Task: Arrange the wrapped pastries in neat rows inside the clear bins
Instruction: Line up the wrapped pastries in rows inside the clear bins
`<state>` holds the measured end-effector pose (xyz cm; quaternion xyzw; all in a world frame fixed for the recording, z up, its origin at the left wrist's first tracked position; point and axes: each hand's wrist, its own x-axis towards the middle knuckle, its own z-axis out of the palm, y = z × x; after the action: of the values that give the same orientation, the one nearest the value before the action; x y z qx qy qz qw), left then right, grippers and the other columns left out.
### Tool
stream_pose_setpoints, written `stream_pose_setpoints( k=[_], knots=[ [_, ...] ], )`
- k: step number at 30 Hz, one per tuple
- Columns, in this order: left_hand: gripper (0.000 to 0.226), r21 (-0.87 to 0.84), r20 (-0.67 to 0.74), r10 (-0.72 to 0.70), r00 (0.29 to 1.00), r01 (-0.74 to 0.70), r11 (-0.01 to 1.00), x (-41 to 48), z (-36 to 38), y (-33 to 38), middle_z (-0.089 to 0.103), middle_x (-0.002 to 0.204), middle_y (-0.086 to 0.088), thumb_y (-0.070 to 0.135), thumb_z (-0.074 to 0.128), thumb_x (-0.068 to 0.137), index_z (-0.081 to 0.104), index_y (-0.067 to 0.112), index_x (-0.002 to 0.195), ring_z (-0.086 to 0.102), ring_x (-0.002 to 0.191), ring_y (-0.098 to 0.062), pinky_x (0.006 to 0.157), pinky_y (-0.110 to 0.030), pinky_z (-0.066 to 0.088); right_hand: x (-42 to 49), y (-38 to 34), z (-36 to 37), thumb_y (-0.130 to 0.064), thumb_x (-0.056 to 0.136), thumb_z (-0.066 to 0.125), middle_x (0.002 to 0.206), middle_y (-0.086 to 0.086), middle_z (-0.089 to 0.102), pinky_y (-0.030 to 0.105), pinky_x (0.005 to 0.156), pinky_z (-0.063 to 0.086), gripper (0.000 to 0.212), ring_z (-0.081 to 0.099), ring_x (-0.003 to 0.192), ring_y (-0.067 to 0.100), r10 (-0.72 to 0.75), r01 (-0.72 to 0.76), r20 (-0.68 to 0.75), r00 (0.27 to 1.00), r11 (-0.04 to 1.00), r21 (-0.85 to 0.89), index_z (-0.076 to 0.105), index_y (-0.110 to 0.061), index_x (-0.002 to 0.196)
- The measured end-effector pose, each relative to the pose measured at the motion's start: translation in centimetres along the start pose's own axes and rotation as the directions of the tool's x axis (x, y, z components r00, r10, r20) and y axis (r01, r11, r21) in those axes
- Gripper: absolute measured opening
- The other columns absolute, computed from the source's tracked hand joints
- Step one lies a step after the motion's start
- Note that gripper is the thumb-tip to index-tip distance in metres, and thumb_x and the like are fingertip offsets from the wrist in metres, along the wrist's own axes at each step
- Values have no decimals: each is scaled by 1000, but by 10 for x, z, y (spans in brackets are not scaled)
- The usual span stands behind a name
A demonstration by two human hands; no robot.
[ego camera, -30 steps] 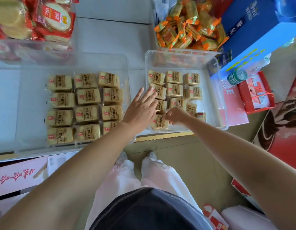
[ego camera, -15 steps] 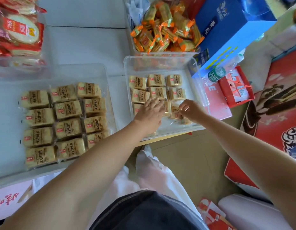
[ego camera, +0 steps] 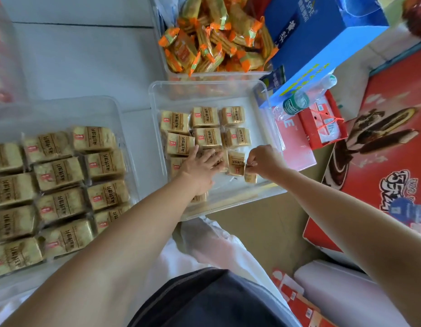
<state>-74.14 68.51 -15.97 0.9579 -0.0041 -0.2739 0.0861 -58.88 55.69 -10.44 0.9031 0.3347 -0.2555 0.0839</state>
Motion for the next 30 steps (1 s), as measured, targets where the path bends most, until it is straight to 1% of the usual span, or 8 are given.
stream_pose_setpoints(
  k=[4,7,10,12,18,21,25,30],
  knots=[
    [59,-165,-196,51,979,-84,983,-3,-16,-4,11,162,-6,42,35,102,18,18,154,11,149,-25,121,-49,4,2,-2,-20,-28,68,81,71,0,65,22,50,39,19,57,64,14,43,-24,-111,993,986,166,68,-13,70],
    [67,-489,-396,-71,915,-144,861,-10,-31,0,41,150,-6,47,54,93,32,16,148,38,137,-25,113,-40,28,4,-6,-30,-32,70,81,55,-4,58,16,45,37,23,53,47,5,80,-55,-92,993,967,251,69,-13,69],
    [68,-733,-401,-175,899,-200,650,-13,-41,6,59,132,-6,41,73,82,46,14,139,56,118,-24,100,-34,43,1,-12,-35,-34,69,82,50,2,57,20,47,41,29,49,41,9,156,-119,-51,986,892,436,68,-9,67],
    [59,-746,-408,-224,885,-182,640,-11,-44,9,66,119,-4,36,75,81,54,14,131,62,106,-21,93,-34,48,-2,-16,-37,-35,68,82,52,5,58,20,47,40,32,48,43,12,179,-133,-49,983,863,487,68,-6,67],
    [25,-784,-394,-313,864,-138,606,-10,-48,11,70,97,-2,22,63,91,66,12,114,66,82,-19,76,-39,55,-9,-12,-36,-32,76,76,59,7,65,25,52,44,29,51,46,12,133,-62,-59,989,755,653,66,-11,59],
    [22,-842,-346,-347,872,-126,524,-15,-49,7,69,94,-4,16,53,98,66,9,113,66,77,-22,70,-40,55,-14,-10,-34,-21,90,60,83,4,68,29,66,49,16,61,74,16,42,20,-68,997,697,717,70,-9,91],
    [25,-871,-303,-387,871,-87,484,-18,-50,3,66,86,-3,15,45,101,66,9,114,50,54,-11,48,-26,37,-23,-8,-29,-12,90,61,111,3,64,27,79,52,43,63,94,13,-177,98,26,984,656,748,52,-17,131],
    [31,-900,-274,-403,873,-85,427,-20,-50,4,64,98,0,28,44,103,61,10,122,57,70,-10,58,-24,39,-26,-13,-26,-12,90,61,101,10,66,19,69,55,35,64,85,14,-190,108,21,982,640,761,56,-8,125]
  ],
)
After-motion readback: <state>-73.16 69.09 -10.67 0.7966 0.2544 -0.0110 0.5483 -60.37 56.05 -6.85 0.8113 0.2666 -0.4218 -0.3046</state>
